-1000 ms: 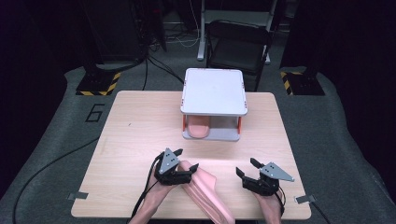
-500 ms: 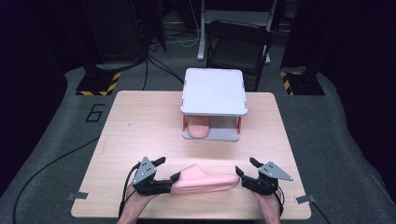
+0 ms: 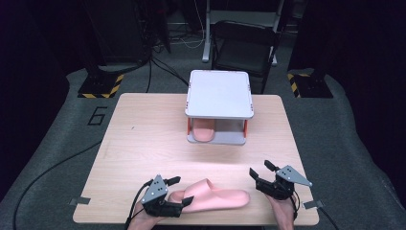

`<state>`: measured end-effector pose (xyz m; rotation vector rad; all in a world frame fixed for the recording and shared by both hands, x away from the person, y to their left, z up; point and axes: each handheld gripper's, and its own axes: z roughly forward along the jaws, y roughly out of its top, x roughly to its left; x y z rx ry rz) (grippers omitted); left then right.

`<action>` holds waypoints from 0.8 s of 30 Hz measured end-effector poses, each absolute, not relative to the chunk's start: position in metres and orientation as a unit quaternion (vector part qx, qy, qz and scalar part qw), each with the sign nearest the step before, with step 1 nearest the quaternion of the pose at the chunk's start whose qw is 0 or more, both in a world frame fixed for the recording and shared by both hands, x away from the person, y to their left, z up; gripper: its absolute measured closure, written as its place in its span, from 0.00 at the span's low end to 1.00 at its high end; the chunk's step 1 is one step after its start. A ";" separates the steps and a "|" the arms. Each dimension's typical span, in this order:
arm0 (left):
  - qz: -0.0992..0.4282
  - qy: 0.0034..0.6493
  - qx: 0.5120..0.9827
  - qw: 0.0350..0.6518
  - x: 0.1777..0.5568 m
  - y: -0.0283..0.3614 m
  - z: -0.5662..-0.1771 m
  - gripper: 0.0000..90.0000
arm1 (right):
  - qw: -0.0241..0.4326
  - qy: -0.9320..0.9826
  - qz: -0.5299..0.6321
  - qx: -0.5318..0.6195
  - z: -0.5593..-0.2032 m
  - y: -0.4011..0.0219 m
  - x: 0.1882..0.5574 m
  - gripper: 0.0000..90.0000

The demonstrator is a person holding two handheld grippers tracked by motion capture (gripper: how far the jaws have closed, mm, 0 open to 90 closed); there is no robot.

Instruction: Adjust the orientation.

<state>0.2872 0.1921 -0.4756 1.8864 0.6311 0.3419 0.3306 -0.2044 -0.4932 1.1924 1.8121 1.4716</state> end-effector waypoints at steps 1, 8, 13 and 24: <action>0.145 0.258 0.804 0.516 0.285 0.188 -0.484 0.20 | 0.257 0.668 0.543 0.439 -0.493 -0.204 0.331 0.30; 0.131 0.281 0.792 0.526 0.302 0.183 -0.498 0.18 | 0.256 0.673 0.539 0.437 -0.494 -0.202 0.331 0.30; 0.138 0.277 0.791 0.528 0.319 0.178 -0.499 0.16 | 0.257 0.673 0.539 0.436 -0.495 -0.203 0.332 0.30; 0.172 0.294 0.789 0.511 0.347 0.173 -0.497 0.17 | 0.260 0.677 0.533 0.437 -0.497 -0.204 0.332 0.29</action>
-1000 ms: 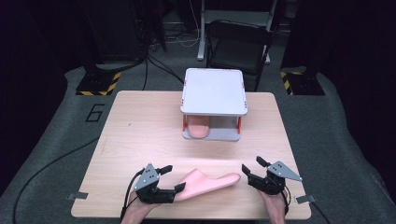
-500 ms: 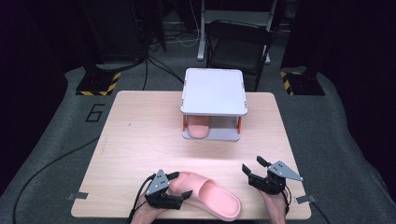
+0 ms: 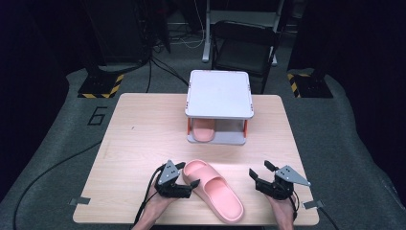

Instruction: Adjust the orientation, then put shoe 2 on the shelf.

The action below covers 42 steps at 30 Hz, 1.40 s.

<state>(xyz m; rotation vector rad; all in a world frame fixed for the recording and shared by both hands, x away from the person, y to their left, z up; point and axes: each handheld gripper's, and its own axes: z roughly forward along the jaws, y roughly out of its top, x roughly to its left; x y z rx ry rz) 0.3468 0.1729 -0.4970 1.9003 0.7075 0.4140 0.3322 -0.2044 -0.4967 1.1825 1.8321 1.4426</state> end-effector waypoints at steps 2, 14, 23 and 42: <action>0.174 0.296 0.789 0.510 0.345 0.174 -0.497 0.17 | 0.265 0.675 0.532 0.437 -0.497 -0.205 0.332 0.29; 0.228 0.342 0.733 0.542 0.339 0.240 -0.475 0.20 | 0.267 0.672 0.539 0.433 -0.496 -0.202 0.331 0.25; 0.279 0.426 0.665 0.546 0.341 0.305 -0.467 0.20 | 0.247 0.693 0.550 0.396 -0.498 -0.180 0.326 0.16; 0.289 0.438 0.653 0.546 0.344 0.321 -0.464 0.21 | 0.134 0.813 0.480 0.301 -0.522 -0.116 0.350 0.58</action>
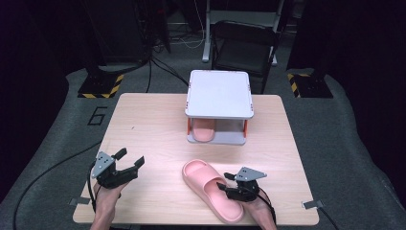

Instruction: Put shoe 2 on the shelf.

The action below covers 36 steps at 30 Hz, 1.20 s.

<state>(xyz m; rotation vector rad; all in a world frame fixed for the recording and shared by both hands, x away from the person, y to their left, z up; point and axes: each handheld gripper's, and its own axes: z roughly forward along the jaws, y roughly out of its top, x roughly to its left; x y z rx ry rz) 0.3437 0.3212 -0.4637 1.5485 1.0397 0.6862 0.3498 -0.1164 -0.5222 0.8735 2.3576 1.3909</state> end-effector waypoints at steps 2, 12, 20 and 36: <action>0.289 0.440 0.654 0.543 0.344 0.321 -0.464 0.21 | 0.129 0.814 0.480 0.301 -0.523 -0.111 0.353 0.70; 0.290 0.443 0.650 0.545 0.344 0.323 -0.465 0.23 | 0.166 0.810 0.473 0.305 -0.514 -0.115 0.357 0.87; 0.293 0.447 0.647 0.544 0.344 0.327 -0.465 0.23 | 0.223 0.749 0.491 0.384 -0.499 -0.155 0.376 0.86; 0.291 0.452 0.649 0.539 0.344 0.330 -0.469 0.24 | 0.275 0.725 0.447 0.447 -0.499 -0.184 0.449 0.84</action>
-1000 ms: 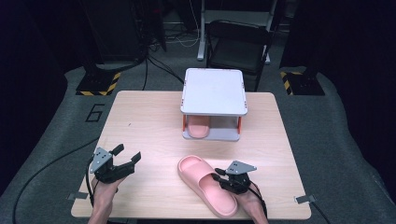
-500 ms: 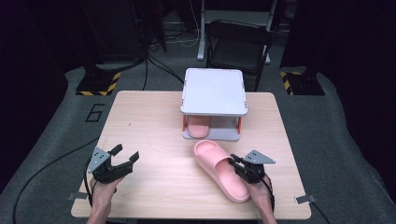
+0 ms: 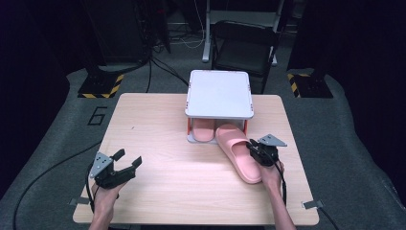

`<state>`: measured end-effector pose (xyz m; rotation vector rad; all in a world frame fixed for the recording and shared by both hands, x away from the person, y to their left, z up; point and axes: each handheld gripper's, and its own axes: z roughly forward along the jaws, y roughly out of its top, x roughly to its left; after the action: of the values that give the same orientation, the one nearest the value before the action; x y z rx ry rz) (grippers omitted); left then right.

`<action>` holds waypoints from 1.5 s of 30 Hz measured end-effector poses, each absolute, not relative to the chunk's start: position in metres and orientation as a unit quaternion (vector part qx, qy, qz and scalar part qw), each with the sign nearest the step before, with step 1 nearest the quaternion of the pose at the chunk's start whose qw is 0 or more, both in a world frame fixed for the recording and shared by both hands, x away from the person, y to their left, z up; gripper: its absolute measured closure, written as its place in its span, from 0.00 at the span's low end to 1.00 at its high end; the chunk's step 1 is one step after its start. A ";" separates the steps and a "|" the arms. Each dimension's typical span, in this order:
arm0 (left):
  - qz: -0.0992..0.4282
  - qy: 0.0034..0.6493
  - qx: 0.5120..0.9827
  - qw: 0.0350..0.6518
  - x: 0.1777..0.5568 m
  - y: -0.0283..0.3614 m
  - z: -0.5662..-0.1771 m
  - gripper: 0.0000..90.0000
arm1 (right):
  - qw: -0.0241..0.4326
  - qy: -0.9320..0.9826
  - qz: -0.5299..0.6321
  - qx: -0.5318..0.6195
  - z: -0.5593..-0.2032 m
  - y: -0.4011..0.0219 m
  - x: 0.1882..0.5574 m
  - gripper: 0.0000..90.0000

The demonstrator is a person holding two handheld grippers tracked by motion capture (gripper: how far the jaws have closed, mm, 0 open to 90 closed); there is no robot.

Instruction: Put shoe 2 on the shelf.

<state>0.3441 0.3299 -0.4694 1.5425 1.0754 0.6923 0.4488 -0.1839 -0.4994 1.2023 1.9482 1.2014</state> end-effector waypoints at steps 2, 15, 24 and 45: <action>0.292 0.455 0.645 0.539 0.344 0.330 -0.470 0.24 | 0.275 0.721 0.450 0.449 -0.501 -0.184 0.453 0.84; 0.291 0.465 0.641 0.536 0.341 0.338 -0.474 0.24 | 0.257 0.692 0.472 0.482 -0.511 -0.176 0.482 0.67; 0.295 0.464 0.642 0.535 0.340 0.339 -0.472 0.24 | 0.231 0.708 0.493 0.450 -0.510 -0.200 0.450 0.35; 0.288 0.452 0.652 0.536 0.346 0.327 -0.470 0.24 | 0.182 0.825 0.418 0.333 -0.525 -0.225 0.385 0.43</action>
<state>0.3455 0.3272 -0.4704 1.5517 1.0764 0.6865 0.3846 -0.2254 -0.5249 0.9397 2.3300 1.1799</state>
